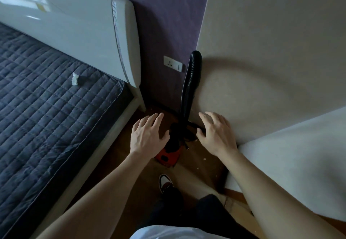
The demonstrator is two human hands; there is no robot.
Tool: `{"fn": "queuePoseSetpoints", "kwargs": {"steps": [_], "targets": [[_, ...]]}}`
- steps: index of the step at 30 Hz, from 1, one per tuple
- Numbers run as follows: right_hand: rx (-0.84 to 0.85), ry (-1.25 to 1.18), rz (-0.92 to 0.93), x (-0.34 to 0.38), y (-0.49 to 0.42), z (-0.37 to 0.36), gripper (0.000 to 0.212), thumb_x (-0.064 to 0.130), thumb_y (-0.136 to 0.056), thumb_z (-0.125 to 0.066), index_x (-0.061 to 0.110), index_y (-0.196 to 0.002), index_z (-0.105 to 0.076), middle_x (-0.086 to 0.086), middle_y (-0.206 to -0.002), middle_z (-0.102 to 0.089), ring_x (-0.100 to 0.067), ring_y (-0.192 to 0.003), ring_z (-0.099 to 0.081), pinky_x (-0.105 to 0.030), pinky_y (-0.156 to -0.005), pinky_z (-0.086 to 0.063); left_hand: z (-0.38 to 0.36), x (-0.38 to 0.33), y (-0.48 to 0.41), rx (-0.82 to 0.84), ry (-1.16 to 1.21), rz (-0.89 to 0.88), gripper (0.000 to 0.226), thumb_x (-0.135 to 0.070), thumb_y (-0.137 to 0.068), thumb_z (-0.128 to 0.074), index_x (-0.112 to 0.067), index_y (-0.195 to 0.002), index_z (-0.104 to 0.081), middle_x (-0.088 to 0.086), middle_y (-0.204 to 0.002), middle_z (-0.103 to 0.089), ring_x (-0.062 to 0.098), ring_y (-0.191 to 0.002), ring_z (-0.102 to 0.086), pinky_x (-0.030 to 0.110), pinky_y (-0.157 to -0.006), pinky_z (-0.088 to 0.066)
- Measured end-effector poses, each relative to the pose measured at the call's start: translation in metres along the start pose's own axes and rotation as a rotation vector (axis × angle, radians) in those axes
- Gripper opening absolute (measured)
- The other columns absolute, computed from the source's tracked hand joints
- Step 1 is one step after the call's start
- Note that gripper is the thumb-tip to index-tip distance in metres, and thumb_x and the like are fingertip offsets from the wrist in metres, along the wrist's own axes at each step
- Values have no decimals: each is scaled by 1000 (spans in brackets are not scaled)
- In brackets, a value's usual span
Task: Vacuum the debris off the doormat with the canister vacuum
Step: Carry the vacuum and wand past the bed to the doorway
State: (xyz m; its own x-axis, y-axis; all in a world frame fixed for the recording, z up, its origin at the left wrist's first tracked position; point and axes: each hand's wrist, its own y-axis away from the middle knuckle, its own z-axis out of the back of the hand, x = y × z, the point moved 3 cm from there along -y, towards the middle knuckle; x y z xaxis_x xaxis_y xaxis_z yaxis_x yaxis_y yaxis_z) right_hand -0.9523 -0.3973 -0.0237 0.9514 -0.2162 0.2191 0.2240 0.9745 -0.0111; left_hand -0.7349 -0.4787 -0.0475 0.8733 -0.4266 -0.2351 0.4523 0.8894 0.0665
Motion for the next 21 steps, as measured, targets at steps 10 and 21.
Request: {"fn": "queuePoseSetpoints", "kwargs": {"steps": [10,21], "targets": [[86,-37,28,-32,-33,-27,57,40,-91,-54,12,-140,-61,-13,-135,-64,-32,-122,-62,-46,-103,-52,-21,4,-17,-23,23,105,67,-57,-92,-53,-23,-150,-45,0,-144,-57,24,-135,-50,45,-111,-41],[127,-123,42,-87,-30,-77,56,37,-93,-59,9,-142,-58,-15,-135,-63,-33,-122,-63,-50,-100,-53,-95,-27,-9,110,79,234,69,-59,-93,-50,-27,-153,-38,-2,-150,-51,24,-139,-45,43,-112,-36]]}}
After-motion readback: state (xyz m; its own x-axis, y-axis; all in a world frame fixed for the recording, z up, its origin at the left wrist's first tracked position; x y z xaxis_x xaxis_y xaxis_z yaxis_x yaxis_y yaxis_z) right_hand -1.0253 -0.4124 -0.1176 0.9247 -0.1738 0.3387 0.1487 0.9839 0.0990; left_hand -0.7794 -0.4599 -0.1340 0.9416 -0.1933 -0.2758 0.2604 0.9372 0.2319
